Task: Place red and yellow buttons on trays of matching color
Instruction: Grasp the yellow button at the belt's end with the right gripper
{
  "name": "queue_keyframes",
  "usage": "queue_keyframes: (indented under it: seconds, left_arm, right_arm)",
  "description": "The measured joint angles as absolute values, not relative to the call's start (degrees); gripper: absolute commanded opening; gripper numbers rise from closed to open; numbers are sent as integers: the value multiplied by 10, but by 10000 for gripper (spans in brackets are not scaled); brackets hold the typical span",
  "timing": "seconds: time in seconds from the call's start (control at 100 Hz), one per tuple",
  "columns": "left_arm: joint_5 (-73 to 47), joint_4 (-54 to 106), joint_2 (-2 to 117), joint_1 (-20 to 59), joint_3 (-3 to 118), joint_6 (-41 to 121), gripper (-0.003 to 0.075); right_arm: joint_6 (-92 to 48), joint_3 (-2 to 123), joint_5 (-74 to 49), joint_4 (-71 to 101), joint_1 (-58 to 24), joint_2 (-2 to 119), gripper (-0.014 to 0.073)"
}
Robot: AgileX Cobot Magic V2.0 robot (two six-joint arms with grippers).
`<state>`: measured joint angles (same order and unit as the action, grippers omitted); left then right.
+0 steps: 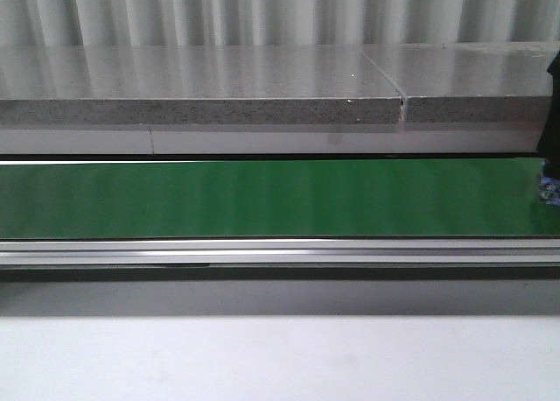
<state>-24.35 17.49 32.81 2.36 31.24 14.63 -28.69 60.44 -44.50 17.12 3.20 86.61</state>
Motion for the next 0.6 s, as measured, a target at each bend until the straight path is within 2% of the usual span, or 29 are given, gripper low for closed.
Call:
queue_keyframes:
  seconds: [0.13, 0.25, 0.32, 0.6]
  left_arm:
    - [-243, 175, 328, 24, 312, 146, -20]
    - [-243, 175, 328, 24, 312, 146, -20]
    - [-243, 175, 328, 24, 312, 146, -20]
    - [-243, 175, 328, 24, 312, 146, -20]
  right_arm:
    - [-287, 604, -423, 171, 32, 866, 415]
    - [-287, 604, -417, 171, 32, 866, 252]
    - [-287, 604, -417, 171, 32, 866, 197]
    - [-275, 619, -438, 171, 32, 866, 192]
